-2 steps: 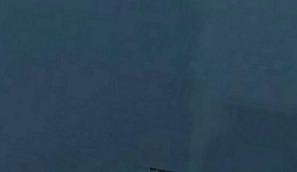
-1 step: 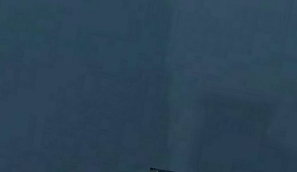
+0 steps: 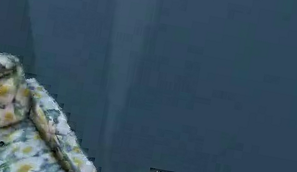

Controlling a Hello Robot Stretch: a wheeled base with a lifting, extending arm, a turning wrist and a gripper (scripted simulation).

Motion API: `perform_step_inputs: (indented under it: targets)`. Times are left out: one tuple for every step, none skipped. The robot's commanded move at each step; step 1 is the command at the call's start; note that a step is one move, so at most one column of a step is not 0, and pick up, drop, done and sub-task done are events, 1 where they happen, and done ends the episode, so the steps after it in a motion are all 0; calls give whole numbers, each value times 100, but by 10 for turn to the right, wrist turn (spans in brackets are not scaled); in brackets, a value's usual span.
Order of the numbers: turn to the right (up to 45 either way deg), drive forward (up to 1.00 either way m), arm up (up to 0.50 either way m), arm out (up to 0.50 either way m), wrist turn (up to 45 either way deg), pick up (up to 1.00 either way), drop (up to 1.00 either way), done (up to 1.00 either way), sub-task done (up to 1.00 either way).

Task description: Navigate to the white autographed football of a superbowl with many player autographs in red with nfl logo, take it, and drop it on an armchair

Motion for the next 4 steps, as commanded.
perform_step_inputs:
  targets:
    - [-450, 0, 0, 0, 0, 0, 0, 0, 0]
    - [-270, 0, 0, 0, 0, 0, 0, 0, 0]
    - [0, 35, 0, 0, 0, 0, 0, 0, 0]
    - [-450, 0, 0, 0, 0, 0, 0, 0, 0]
